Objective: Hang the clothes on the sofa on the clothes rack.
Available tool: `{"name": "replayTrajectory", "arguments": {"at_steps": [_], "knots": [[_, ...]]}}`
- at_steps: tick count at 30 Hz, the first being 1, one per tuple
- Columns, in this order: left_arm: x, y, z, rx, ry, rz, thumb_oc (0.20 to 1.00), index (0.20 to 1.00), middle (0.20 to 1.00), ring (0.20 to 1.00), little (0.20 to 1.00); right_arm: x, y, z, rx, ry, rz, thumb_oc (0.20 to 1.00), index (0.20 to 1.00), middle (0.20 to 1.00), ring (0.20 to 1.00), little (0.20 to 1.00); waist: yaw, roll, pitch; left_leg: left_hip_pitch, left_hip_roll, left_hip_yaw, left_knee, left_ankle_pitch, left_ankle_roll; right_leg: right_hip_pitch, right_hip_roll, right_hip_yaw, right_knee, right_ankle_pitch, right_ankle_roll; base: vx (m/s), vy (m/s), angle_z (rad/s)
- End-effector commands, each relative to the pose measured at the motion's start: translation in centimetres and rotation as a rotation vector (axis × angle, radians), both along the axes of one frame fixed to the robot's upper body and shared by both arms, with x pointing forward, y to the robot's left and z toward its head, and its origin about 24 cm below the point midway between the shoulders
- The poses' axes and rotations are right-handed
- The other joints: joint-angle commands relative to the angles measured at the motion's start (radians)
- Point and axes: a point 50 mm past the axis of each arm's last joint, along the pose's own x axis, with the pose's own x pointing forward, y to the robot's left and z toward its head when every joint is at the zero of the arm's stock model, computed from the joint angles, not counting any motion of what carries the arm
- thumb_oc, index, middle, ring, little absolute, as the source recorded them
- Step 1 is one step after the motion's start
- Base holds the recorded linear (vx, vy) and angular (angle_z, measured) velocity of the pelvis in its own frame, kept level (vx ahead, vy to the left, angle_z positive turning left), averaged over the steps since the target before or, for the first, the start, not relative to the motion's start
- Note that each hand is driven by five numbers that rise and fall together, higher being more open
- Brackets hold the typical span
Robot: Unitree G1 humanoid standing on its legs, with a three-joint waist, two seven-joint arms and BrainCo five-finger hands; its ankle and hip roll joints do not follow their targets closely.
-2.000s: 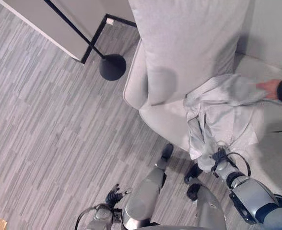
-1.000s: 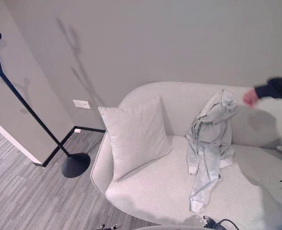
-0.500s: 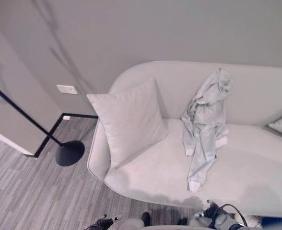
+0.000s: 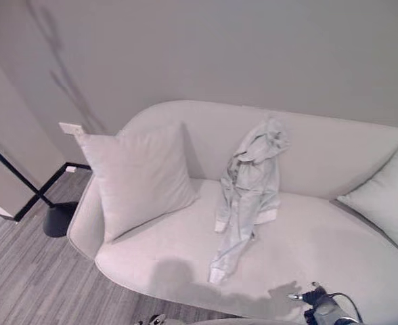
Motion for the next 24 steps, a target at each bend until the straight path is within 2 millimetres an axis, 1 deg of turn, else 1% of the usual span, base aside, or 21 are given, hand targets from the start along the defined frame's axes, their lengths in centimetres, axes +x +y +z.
{"name": "replayTrajectory", "arguments": {"at_steps": [1, 4, 5, 6, 7, 8, 9, 10, 11, 12, 13, 14, 15, 16, 17, 18, 19, 20, 22, 23, 24], "knots": [[2.3, -1.1, 0.0, -0.017, -0.045, 0.000, 1.000, 1.000, 1.000, 1.000, 1.000, 4.2, -1.3, 2.4, -0.093, -0.156, -0.008, 1.000, 1.000, 1.000, 1.000, 1.000, -0.013, 0.024, 0.069, 0.011, 0.064, 0.135, -0.094, 0.120, -0.047, 0.078, -0.115, -0.007, -0.015, -0.025, 0.115, -0.01, -0.077, 0.35], [2.3, -1.1, 0.0, -0.017, -0.044, 0.000, 1.000, 1.000, 1.000, 1.000, 1.000, 4.2, -1.3, 2.4, -0.094, -0.156, -0.008, 1.000, 1.000, 1.000, 1.000, 1.000, -0.010, 0.024, 0.072, 0.017, 0.065, 0.138, -0.094, 0.119, -0.048, 0.082, -0.115, -0.004, -0.015, -0.026, 0.115, 0.01, -0.088, 0.26], [-0.7, -1.5, -0.5, -0.023, 0.082, -0.085, 1.000, 1.000, 1.000, 1.000, 1.000, 7.3, -2.4, 4.6, -0.111, -0.255, 0.027, 1.000, 1.000, 1.000, 1.000, 1.000, 0.026, 0.020, 0.089, -0.076, -0.191, 0.086, -0.096, -0.032, 0.042, 0.075, -0.102, -0.042, -0.015, -0.033, 0.095, 0.09, -0.188, 0.00], [-1.3, -1.3, -0.5, -0.021, 0.103, -0.101, 1.000, 1.000, 1.000, 1.000, 1.000, 7.9, -2.1, 4.9, -0.112, -0.285, 0.039, 1.000, 1.000, 1.000, 1.000, 1.000, 0.027, 0.023, 0.088, -0.066, -0.204, 0.084, -0.117, -0.023, 0.047, 0.074, -0.090, -0.040, -0.015, -0.038, 0.090, 0.08, -0.187, 0.09], [-1.3, -1.3, -0.5, -0.021, 0.103, -0.101, 1.000, 1.000, 1.000, 1.000, 1.000, 7.9, -2.1, 4.9, -0.112, -0.286, 0.039, 1.000, 1.000, 1.000, 1.000, 1.000, 0.026, 0.023, 0.085, -0.069, -0.204, 0.083, -0.119, -0.021, 0.048, 0.071, -0.090, -0.041, -0.015, -0.037, 0.090, 0.08, -0.003, 0.32], [-1.4, -1.1, -0.4, -0.011, 0.111, -0.116, 1.000, 1.000, 1.000, 1.000, 1.000, 9.0, -1.6, 5.4, -0.105, -0.315, 0.055, 1.000, 1.000, 1.000, 1.000, 1.000, 0.032, 0.021, 0.084, -0.072, -0.214, 0.063, -0.136, -0.018, 0.050, 0.062, -0.087, -0.044, -0.015, -0.036, 0.086, 0.04, -0.005, 0.19], [-0.9, -0.9, -0.4, 0.004, 0.100, -0.151, 1.000, 1.000, 1.000, 1.000, 1.000, 10.5, -0.9, 6.2, -0.088, -0.362, 0.053, 1.000, 1.000, 1.000, 1.000, 1.000, 0.036, 0.017, 0.087, -0.095, -0.231, 0.036, -0.148, -0.008, 0.041, 0.045, -0.094, -0.061, -0.015, -0.037, 0.084, 0.08, 0.000, -0.30], [-0.7, -0.8, -0.3, 0.007, 0.097, -0.173, 1.000, 1.000, 1.000, 1.000, 1.000, 11.3, -0.2, 6.6, -0.069, -0.384, 0.059, 1.000, 1.000, 1.000, 1.000, 1.000, 0.038, 0.019, 0.084, -0.086, -0.234, 0.036, -0.165, -0.007, 0.042, 0.041, -0.094, -0.063, -0.015, -0.036, 0.087, 0.12, 0.038, -0.18], [0.0, -0.7, -0.2, 0.012, 0.071, -0.198, 1.000, 1.000, 1.000, 1.000, 1.000, 12.2, 0.8, 6.8, -0.039, -0.402, 0.069, 1.000, 1.000, 1.000, 1.000, 1.000, 0.042, 0.025, 0.082, -0.075, -0.239, 0.027, -0.189, -0.002, 0.042, 0.035, -0.097, -0.060, -0.015, -0.034, 0.090, 0.11, 0.042, 0.01], [0.0, -0.7, -0.2, 0.012, 0.071, -0.198, 1.000, 1.000, 1.000, 1.000, 1.000, 12.2, 0.8, 6.8, -0.039, -0.402, 0.069, 1.000, 1.000, 1.000, 1.000, 1.000, 0.042, 0.025, 0.082, -0.075, -0.239, 0.027, -0.189, -0.002, 0.042, 0.035, -0.097, -0.060, -0.015, -0.034, 0.090, 0.10, 0.081, 0.40], [1.2, -1.0, -0.1, 0.017, 0.033, -0.238, 1.000, 1.000, 1.000, 1.000, 1.000, 13.6, 2.3, 7.4, -0.007, -0.436, 0.082, 1.000, 1.000, 1.000, 1.000, 1.000, 0.048, 0.027, 0.096, -0.065, -0.242, 0.029, -0.199, -0.009, 0.041, 0.030, -0.105, -0.058, -0.015, -0.029, 0.093, 0.03, 0.048, 0.08], [1.2, -1.0, -0.1, 0.017, 0.033, -0.239, 1.000, 1.000, 1.000, 1.000, 1.000, 13.6, 2.3, 7.4, -0.007, -0.436, 0.082, 1.000, 1.000, 1.000, 1.000, 1.000, 0.047, 0.027, 0.093, -0.069, -0.242, 0.028, -0.199, -0.007, 0.041, 0.026, -0.104, -0.059, -0.015, -0.028, 0.094, 0.02, 0.085, -0.04], [2.4, -1.3, 0.0, 0.020, -0.006, -0.264, 1.000, 1.000, 1.000, 1.000, 1.000, 14.7, 3.7, 8.0, 0.022, -0.470, 0.100, 1.000, 1.000, 1.000, 1.000, 1.000, 0.054, 0.028, 0.111, -0.065, -0.244, 0.025, -0.202, -0.015, 0.044, 0.019, -0.110, -0.052, -0.015, -0.024, 0.098, -0.01, 0.064, -0.06], [2.8, -1.4, 0.1, 0.021, -0.019, -0.278, 1.000, 1.000, 1.000, 1.000, 1.000, 15.2, 4.4, 8.3, 0.035, -0.484, 0.109, 1.000, 1.000, 1.000, 1.000, 1.000, 0.056, 0.028, 0.115, -0.071, -0.245, 0.022, -0.203, -0.015, 0.045, 0.011, -0.112, -0.052, -0.015, -0.021, 0.099, -0.01, 0.062, -0.04], [2.8, -1.4, 0.1, 0.022, -0.020, -0.278, 1.000, 1.000, 1.000, 1.000, 1.000, 15.3, 4.4, 8.3, 0.035, -0.484, 0.109, 1.000, 1.000, 1.000, 1.000, 1.000, 0.056, 0.028, 0.115, -0.072, -0.245, 0.021, -0.203, -0.015, 0.045, 0.010, -0.112, -0.052, -0.015, -0.021, 0.099, 0.01, 0.066, -0.01], [3.3, -1.6, 0.1, 0.026, -0.036, -0.285, 1.000, 1.000, 1.000, 1.000, 1.000, 16.0, 5.7, 8.7, 0.063, -0.507, 0.122, 1.000, 1.000, 1.000, 1.000, 1.000, 0.065, 0.025, 0.127, -0.080, -0.248, 0.015, -0.200, -0.018, 0.047, 0.002, -0.117, -0.054, -0.015, -0.017, 0.103, 0.01, 0.055, -0.01], [3.5, -1.6, 0.2, 0.028, -0.041, -0.281, 1.000, 1.000, 1.000, 1.000, 1.000, 16.2, 6.3, 8.7, 0.075, -0.510, 0.127, 1.000, 1.000, 1.000, 1.000, 1.000, 0.070, 0.022, 0.131, -0.084, -0.250, 0.011, -0.198, -0.020, 0.048, -0.001, -0.120, -0.055, -0.015, -0.015, 0.104, 0.01, 0.055, 0.08], [3.5, -1.6, 0.2, 0.028, -0.041, -0.280, 1.000, 1.000, 1.000, 1.000, 1.000, 16.2, 6.3, 8.7, 0.075, -0.510, 0.127, 1.000, 1.000, 1.000, 1.000, 1.000, 0.070, 0.022, 0.131, -0.085, -0.250, 0.011, -0.198, -0.020, 0.048, -0.001, -0.120, -0.055, -0.015, -0.015, 0.104, 0.01, 0.032, 0.13], [3.6, -1.5, 0.2, 0.037, -0.040, -0.283, 1.000, 1.000, 1.000, 1.000, 1.000, 16.6, 7.5, 8.9, 0.095, -0.519, 0.148, 1.000, 1.000, 1.000, 1.000, 1.000, 0.078, 0.012, 0.139, -0.095, -0.254, 0.005, -0.195, -0.023, 0.050, -0.008, -0.123, -0.058, -0.015, -0.014, 0.107, 0.01, 0.028, 0.21], [3.6, -1.5, 0.2, 0.037, -0.040, -0.283, 1.000, 1.000, 1.000, 1.000, 1.000, 16.6, 7.5, 8.9, 0.095, -0.519, 0.148, 1.000, 1.000, 1.000, 1.000, 1.000, 0.078, 0.012, 0.139, -0.095, -0.254, 0.005, -0.195, -0.023, 0.050, -0.008, -0.123, -0.058, -0.015, -0.014, 0.107, 0.01, 0.042, 0.16], [3.7, -1.4, 0.2, 0.044, -0.042, -0.282, 1.000, 1.000, 1.000, 1.000, 1.000, 17.0, 8.5, 9.1, 0.113, -0.528, 0.161, 1.000, 1.000, 1.000, 1.000, 1.000, 0.089, 0.003, 0.155, -0.102, -0.258, -0.001, -0.190, -0.028, 0.051, -0.012, -0.126, -0.062, -0.015, -0.012, 0.108, -0.01, 0.046, 0.14]]}}
